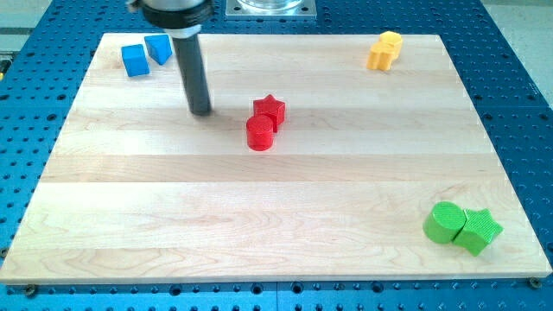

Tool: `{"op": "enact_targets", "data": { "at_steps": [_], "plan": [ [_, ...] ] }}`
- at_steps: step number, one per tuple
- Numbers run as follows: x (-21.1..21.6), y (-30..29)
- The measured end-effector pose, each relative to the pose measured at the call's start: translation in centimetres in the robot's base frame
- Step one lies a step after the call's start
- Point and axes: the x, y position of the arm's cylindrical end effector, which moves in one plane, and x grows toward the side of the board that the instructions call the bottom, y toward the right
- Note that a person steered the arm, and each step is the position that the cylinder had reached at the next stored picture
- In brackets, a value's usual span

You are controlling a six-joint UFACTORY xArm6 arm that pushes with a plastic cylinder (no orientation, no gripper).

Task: Slightly push the red star to the top left side of the red circle

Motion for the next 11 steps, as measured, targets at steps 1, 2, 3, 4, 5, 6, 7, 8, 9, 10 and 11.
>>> {"op": "enact_targets", "data": {
  "at_steps": [1, 2, 3, 4, 5, 6, 7, 8, 9, 10, 11],
  "plan": [
    [-1.5, 3.2],
    [-2.4, 7.9],
    [-2.4, 10.6],
    [-2.1, 11.6],
    [-0.5, 12.6],
    [0.7, 13.3],
    [2.3, 13.5],
    [2.6, 13.5],
    [2.6, 11.2],
    [1.3, 11.3],
    [-2.9, 9.2]
  ]
}}
